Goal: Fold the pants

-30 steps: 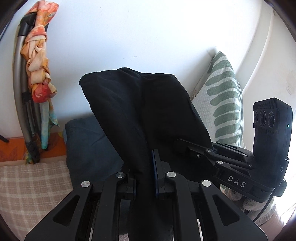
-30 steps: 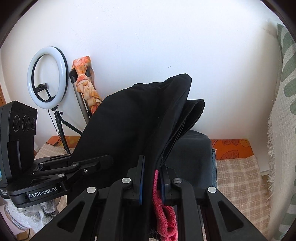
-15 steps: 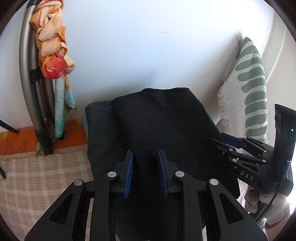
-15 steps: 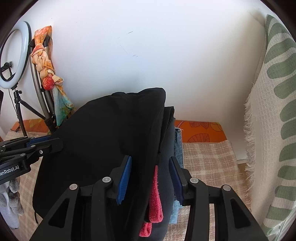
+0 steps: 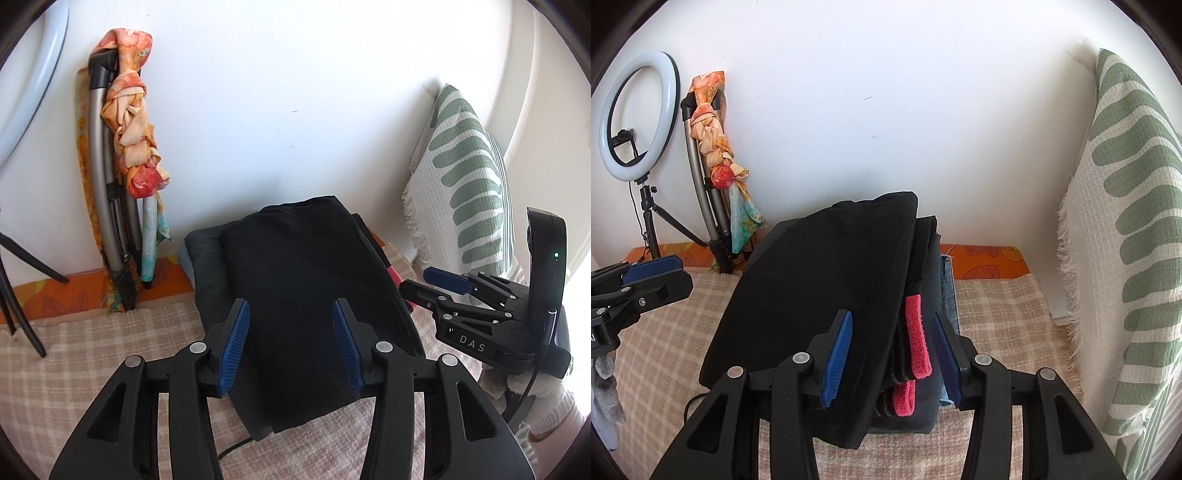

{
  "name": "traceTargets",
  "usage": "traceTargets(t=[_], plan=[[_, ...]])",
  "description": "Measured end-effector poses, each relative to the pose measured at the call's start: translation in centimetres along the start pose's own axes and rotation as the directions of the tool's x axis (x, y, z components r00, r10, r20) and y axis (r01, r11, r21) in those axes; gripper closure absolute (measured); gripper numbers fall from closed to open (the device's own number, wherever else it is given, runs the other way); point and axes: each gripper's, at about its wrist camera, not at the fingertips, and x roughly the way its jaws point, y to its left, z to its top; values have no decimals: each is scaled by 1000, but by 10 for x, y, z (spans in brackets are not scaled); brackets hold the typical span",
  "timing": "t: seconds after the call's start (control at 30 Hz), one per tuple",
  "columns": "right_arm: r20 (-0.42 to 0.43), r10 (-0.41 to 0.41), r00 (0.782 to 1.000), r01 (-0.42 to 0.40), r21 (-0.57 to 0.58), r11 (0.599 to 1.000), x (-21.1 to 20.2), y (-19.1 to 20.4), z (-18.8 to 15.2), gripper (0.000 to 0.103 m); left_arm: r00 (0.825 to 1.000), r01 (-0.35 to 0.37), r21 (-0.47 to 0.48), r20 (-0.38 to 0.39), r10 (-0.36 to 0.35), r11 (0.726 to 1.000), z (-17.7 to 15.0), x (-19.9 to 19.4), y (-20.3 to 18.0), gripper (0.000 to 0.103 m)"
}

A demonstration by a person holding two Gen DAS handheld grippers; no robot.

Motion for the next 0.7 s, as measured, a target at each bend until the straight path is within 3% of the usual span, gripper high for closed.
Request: traceTargets(t=[0.07,0.13,0.17,0.33,0.47,0.7], plan=[[15,-2,1000,2,-5,1000,-15,5,-4,56,1000,-3,8,11,3,1000,-4,-11,-4,58],[38,6,999,-6,-2,1000,-30,9,-8,38,1000,1,0,16,-1,1000,-11,-24,-6,55],[52,8,999,-8,1,1000,-38,11,-11,35,1000,4,-5,20,-4,1000,-15,-30,-7,46],[91,25,996,-23,-19,1000,-79,26,-33,32,1000,-16,34,24,15,999,-38,-61,-21,41],[108,42,993,-39,-29,999,-110,35,-54,32,999,-8,45,46,6,999,-58,-91,-32,31],[144,44,989,-39,-37,999,-165,46,-94,31,996,38,62,76,-42,997,-88,-145,-51,24]])
